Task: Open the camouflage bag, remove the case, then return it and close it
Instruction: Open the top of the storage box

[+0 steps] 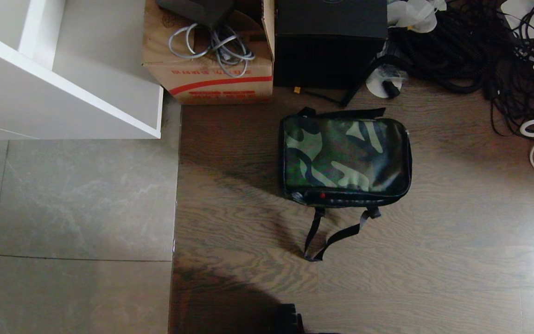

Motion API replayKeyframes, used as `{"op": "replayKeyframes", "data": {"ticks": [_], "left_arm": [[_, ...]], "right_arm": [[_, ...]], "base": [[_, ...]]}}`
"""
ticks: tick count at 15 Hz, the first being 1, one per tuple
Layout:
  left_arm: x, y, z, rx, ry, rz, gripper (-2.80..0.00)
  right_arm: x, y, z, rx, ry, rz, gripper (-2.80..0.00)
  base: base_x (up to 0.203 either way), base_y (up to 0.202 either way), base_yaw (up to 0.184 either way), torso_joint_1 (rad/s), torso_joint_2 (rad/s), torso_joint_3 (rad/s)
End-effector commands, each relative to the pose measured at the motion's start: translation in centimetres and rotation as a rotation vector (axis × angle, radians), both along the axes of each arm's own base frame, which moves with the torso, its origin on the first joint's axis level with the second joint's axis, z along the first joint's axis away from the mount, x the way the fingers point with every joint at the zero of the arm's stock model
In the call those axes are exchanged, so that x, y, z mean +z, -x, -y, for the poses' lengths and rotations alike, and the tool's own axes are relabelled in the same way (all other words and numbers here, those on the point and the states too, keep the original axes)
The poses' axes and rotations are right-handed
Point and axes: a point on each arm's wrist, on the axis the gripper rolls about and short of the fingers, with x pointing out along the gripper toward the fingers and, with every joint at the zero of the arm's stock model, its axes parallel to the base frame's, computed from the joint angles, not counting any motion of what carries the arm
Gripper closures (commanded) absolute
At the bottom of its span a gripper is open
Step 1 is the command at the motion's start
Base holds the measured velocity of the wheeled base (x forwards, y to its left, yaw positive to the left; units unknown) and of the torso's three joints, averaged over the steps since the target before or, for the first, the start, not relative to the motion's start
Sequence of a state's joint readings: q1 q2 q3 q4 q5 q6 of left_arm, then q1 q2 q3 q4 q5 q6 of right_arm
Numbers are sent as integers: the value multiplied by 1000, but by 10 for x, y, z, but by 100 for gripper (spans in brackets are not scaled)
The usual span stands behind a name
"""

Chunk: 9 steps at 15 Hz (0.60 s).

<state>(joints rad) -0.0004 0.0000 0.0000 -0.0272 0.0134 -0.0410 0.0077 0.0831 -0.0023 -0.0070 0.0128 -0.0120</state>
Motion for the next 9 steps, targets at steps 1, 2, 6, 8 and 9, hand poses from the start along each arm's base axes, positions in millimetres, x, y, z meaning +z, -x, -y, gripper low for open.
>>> {"op": "replayKeyframes", "data": {"ticks": [1,2,6,8,9], "left_arm": [[-2,-1,0,1,0,-7,0],[-2,-1,0,0,0,-8,0],[-2,-1,0,-1,0,-7,0],[-2,-1,0,1,0,-7,0],[-2,-1,0,0,0,-7,0]], "right_arm": [[-2,7,0,-1,-14,87,0],[-2,6,0,-6,-40,82,0],[-2,6,0,-8,-52,82,0],[-2,6,0,-8,-52,82,0],[-2,6,0,-8,-52,83,0]], "base": [[0,0,0,0,0,0],[0,0,0,0,0,0],[0,0,0,0,0,0],[0,0,0,0,0,0],[0,0,0,0,0,0]]}}
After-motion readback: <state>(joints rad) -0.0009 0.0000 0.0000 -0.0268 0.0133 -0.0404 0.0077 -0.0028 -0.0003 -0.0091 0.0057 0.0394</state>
